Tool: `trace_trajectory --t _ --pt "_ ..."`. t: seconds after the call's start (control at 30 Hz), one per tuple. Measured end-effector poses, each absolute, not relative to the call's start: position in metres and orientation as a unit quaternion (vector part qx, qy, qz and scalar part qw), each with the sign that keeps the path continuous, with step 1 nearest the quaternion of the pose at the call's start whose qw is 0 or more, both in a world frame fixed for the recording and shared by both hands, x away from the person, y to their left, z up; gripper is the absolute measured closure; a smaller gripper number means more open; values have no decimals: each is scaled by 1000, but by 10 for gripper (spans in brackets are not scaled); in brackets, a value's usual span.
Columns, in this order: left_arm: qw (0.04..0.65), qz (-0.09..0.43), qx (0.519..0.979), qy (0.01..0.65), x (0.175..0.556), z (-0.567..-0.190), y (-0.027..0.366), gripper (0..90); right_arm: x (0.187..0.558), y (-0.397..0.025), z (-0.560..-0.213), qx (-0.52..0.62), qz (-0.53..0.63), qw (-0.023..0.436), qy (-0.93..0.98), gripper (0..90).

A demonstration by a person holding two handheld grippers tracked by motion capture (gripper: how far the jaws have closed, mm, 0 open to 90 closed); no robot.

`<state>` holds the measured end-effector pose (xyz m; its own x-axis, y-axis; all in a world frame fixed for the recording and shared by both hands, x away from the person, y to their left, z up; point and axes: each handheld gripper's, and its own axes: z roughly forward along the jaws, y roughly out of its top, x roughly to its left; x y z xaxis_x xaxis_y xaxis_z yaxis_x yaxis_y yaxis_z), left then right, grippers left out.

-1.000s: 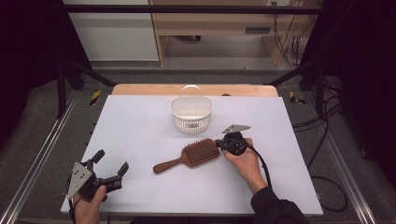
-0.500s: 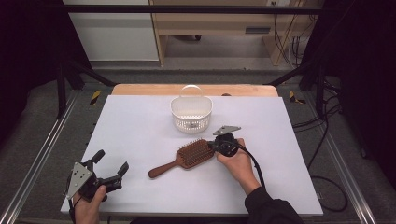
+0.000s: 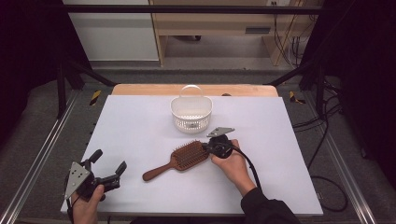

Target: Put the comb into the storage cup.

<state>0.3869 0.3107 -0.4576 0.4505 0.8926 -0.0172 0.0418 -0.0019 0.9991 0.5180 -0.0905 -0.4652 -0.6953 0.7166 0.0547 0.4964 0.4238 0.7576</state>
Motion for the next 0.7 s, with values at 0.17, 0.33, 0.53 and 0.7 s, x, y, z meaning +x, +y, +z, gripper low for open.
trace_trajectory --t 0.17,0.33,0.53,0.7 --pt "594 357 614 378 388 -458 308 9 515 -78 -465 354 394 139 836 900" --pt "596 356 613 377 387 -457 307 9 513 -66 -465 345 396 135 840 900" --pt "596 355 614 376 387 -458 306 9 509 -52 -464 333 395 131 846 900" --pt "593 356 618 373 388 -458 304 9 507 -42 -466 328 402 123 846 900"
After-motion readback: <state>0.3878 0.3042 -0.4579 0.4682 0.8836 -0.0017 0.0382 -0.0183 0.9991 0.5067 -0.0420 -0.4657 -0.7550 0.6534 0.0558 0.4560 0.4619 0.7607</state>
